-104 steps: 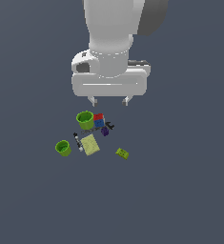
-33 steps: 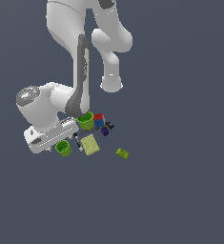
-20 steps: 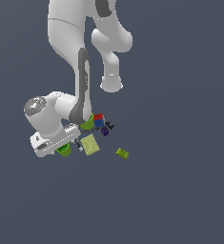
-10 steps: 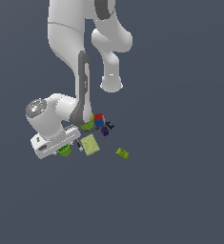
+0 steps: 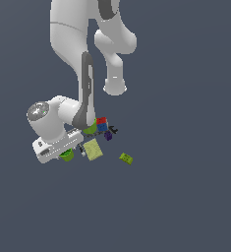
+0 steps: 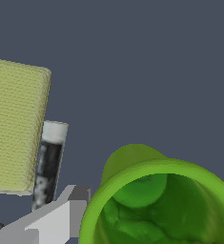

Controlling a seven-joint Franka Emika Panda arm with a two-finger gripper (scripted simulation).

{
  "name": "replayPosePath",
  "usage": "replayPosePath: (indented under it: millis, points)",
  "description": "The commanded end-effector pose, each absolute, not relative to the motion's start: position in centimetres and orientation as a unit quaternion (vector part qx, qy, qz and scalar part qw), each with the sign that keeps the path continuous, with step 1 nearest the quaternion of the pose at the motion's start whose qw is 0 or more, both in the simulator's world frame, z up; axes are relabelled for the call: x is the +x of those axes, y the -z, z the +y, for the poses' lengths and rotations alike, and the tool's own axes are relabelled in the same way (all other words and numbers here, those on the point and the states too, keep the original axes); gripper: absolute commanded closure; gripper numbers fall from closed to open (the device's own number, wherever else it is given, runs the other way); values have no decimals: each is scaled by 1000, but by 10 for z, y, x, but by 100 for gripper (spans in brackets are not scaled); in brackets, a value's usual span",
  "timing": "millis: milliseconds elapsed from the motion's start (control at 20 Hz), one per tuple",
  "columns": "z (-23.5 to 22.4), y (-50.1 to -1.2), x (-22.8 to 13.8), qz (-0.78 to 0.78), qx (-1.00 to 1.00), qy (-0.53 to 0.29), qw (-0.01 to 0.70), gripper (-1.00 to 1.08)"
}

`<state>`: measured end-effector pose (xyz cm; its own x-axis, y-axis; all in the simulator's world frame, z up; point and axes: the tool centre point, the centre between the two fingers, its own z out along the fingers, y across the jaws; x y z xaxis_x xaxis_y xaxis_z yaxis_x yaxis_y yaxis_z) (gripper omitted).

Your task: Pick up a designated object from a clutter of objects.

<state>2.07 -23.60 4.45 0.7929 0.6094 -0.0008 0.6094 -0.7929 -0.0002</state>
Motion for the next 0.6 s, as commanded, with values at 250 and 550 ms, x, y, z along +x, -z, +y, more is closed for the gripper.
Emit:
replayPosePath:
  millis: [250, 550]
  points:
    - [-216, -60, 13, 322, 947, 0, 1, 108]
    - [-182, -85, 0, 322, 947, 0, 1, 108]
